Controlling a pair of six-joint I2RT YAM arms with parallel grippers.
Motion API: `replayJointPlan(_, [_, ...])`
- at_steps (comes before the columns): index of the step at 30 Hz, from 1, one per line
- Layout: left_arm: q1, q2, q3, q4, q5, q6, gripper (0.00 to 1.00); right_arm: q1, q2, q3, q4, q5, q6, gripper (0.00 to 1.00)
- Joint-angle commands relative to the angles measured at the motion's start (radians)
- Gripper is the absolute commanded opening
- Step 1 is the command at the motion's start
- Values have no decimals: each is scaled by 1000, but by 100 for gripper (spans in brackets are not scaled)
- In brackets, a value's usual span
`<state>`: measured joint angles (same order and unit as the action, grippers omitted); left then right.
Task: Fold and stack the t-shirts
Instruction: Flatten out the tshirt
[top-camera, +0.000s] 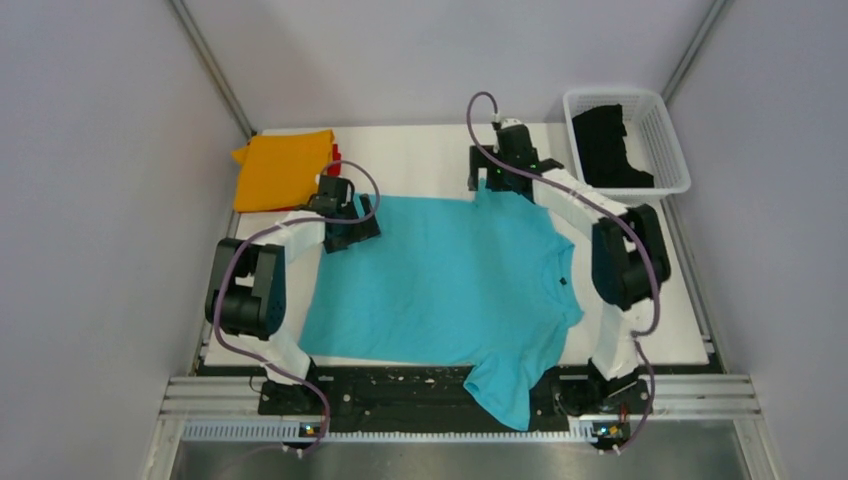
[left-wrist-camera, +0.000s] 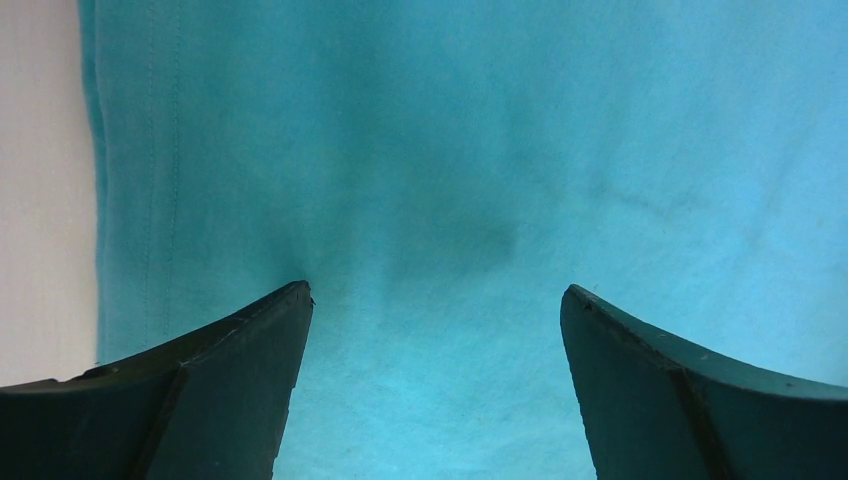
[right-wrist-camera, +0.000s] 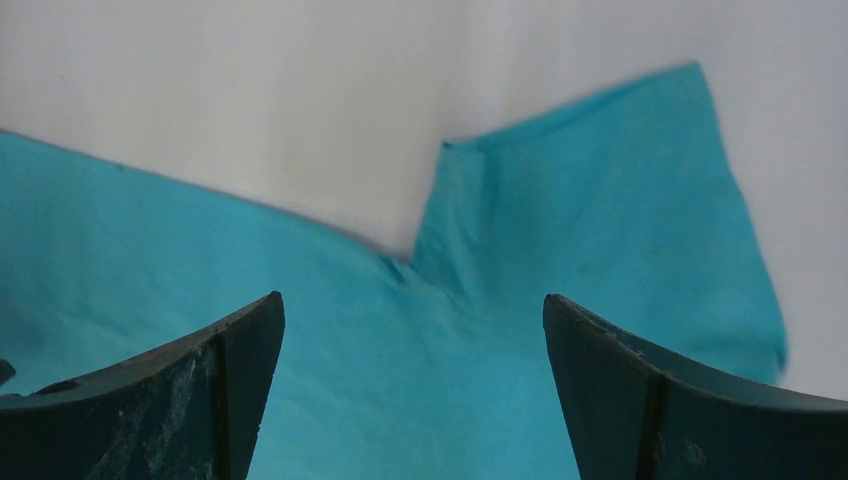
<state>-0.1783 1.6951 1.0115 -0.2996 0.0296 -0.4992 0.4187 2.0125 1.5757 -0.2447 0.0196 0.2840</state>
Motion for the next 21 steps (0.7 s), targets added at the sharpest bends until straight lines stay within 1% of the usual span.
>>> replayJointPlan(1, [3, -41, 51, 21, 31, 9, 99, -5, -281, -215, -67, 165, 38, 99])
replayJointPlan(3, [3, -38, 62, 27, 42, 16, 99, -15, -384, -331, -99, 184, 66, 99])
replayJointPlan(6, [5, -18, 89, 29, 46, 33, 99, -33, -491, -474, -127, 213, 95, 99])
replayJointPlan(9, [5, 23, 124, 25, 61, 39, 99, -57, -550, -582, -108, 198, 109, 99])
replayJointPlan(14, [6, 77, 157, 29, 78, 30, 99, -93, -538, -656, -72, 192, 138, 99])
replayJointPlan(17, [9, 96, 163, 32, 75, 25, 99, -134, -491, -688, -23, 158, 154, 99])
replayJointPlan(21, [19, 118, 167, 39, 57, 17, 99, -165, -414, -692, 39, 170, 144, 99])
